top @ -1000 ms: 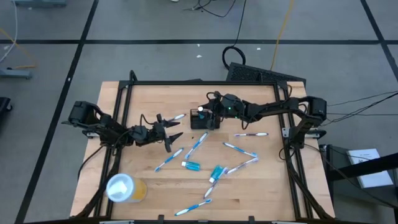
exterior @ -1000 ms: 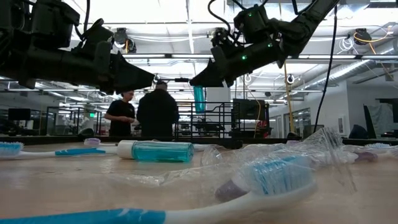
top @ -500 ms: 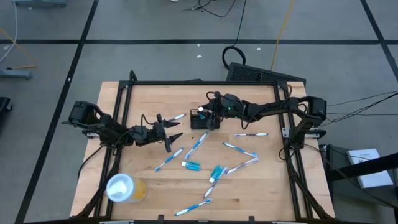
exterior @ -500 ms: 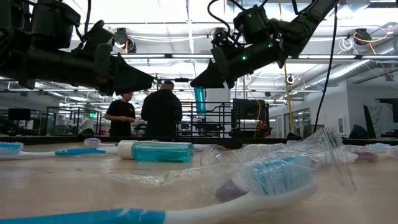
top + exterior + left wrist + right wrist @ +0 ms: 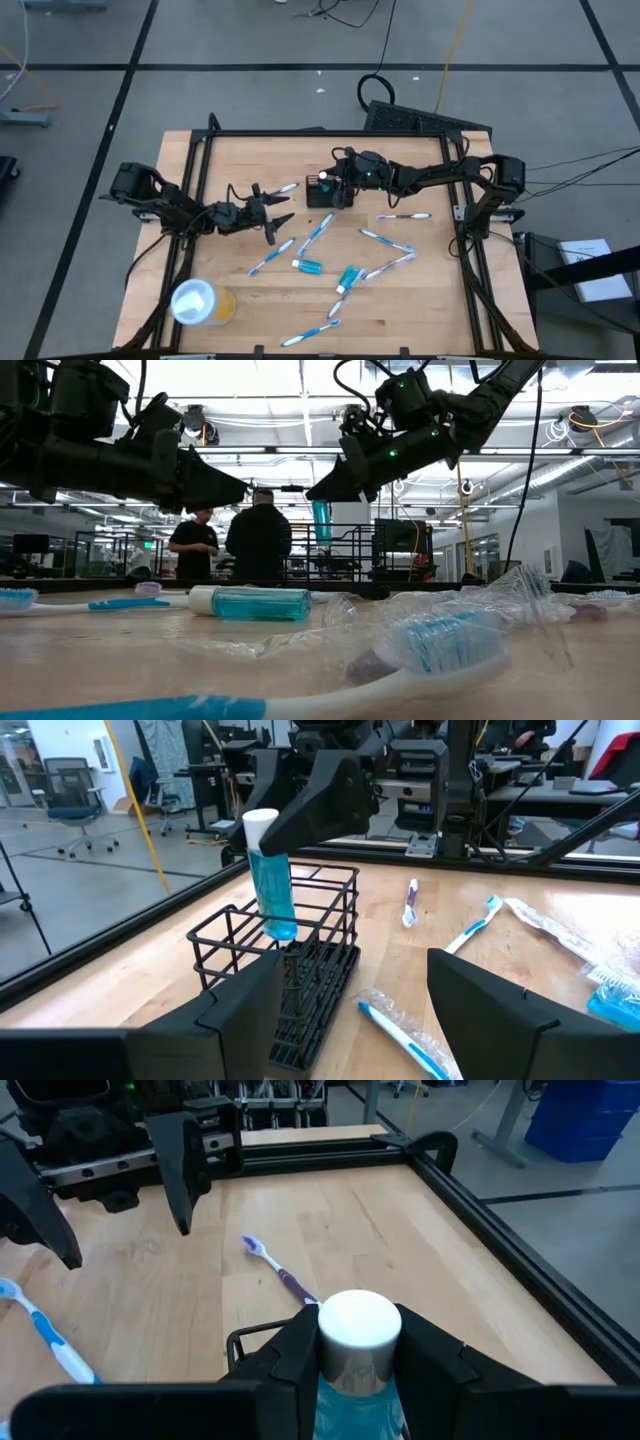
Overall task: Pick & Place toothbrushing station
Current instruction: Put the blue mouthwash bottle into the black organizer
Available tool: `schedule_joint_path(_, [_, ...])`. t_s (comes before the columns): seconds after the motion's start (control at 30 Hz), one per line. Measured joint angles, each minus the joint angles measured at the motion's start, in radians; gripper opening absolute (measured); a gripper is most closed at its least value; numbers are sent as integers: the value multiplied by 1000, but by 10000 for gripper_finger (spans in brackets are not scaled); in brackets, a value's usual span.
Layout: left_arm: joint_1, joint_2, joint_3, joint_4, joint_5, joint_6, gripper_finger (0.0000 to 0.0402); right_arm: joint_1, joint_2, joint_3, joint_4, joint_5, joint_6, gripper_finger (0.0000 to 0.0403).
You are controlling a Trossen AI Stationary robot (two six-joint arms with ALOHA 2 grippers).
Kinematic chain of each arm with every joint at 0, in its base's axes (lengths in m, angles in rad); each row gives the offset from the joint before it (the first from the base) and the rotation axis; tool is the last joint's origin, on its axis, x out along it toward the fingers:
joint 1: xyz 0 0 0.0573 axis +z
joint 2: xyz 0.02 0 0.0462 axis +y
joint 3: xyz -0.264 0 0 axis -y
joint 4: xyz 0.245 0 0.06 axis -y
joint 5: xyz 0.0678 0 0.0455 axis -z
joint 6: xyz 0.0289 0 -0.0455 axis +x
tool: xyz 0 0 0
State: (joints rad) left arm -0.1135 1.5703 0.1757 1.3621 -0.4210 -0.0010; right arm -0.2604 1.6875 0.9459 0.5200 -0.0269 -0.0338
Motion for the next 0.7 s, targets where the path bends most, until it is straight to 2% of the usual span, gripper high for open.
schedule_joint_path(0.17, [0,0,0,0,0,-1,251,12,-6,0,29,1,0,89])
schedule_joint_path(0.33, [1,0,0,1,4,-10,251,67,-67,1,41,1,-3,89])
schedule_joint_path(0.53, [-1,0,29,-13,112,-33,251,188,-126,1,37,2,-6,89])
schedule_joint_path(0.6, [-10,0,69,-60,136,-36,251,226,-123,1,35,6,1,89])
schedule_joint_path(0.7, [-29,0,157,-197,141,-25,251,276,-122,1,35,67,2,89])
